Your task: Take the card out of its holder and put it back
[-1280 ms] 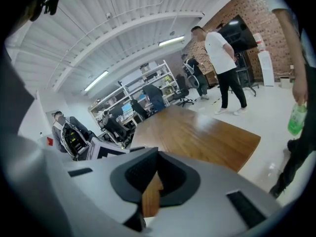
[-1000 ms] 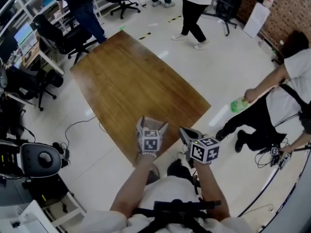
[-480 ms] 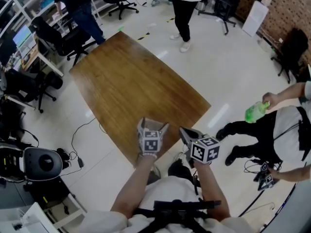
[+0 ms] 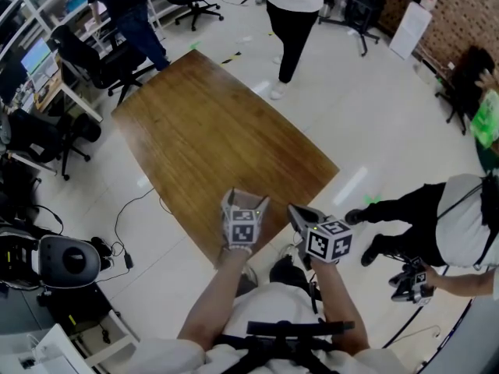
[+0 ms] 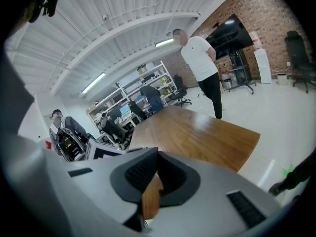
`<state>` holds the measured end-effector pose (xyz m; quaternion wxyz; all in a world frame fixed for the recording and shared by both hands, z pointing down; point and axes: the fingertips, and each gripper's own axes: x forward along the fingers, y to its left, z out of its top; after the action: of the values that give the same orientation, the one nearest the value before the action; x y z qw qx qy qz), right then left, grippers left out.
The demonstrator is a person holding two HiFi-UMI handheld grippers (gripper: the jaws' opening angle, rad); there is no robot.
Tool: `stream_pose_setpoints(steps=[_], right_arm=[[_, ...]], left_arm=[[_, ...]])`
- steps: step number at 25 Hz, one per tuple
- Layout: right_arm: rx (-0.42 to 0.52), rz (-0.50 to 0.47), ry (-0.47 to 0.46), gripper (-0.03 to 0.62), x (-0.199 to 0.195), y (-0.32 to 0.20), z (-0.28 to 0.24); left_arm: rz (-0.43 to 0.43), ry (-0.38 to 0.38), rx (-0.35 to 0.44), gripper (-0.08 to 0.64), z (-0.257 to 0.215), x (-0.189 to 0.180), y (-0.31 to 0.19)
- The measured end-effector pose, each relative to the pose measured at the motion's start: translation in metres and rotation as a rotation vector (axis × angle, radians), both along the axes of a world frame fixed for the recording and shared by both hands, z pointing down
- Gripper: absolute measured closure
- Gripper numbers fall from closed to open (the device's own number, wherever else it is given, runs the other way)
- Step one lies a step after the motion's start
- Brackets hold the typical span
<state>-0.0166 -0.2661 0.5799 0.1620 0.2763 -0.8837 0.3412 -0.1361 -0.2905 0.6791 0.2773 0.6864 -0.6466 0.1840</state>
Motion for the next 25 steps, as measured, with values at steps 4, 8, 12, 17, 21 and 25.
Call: stream_pose_setpoints(steps=[4, 8, 12, 17, 21, 25], right_arm=[[-0.002, 0.002, -0.004, 0.586, 0.001, -0.001, 0.001], [-0.001, 0.003, -0.007, 0.586, -0.002, 0.0, 0.004], [0.001, 0.002, -0.007, 0.586, -0.005, 0.001, 0.002], [0.01, -0.002, -0.016, 0.586, -0.008, -0.003, -0.002], [0.023, 0.001, -0.023, 0.586, -0.01, -0.004, -0.006], [0.032, 0.001, -0.033, 0.586, -0.012, -0.003, -0.012]], left_arm=[[0.002, -0.008, 0.0, 0.094, 0.001, -0.001, 0.0], [0.008, -0.01, 0.015, 0.097, -0.003, -0.004, 0.001], [0.009, 0.0, 0.041, 0.095, -0.02, -0.006, 0.001], [0.001, 0.016, 0.091, 0.095, -0.051, -0.011, -0.005], [-0.009, 0.042, 0.13, 0.095, -0.079, -0.018, -0.007], [-0.025, 0.078, 0.181, 0.095, -0.11, -0.025, -0.005]])
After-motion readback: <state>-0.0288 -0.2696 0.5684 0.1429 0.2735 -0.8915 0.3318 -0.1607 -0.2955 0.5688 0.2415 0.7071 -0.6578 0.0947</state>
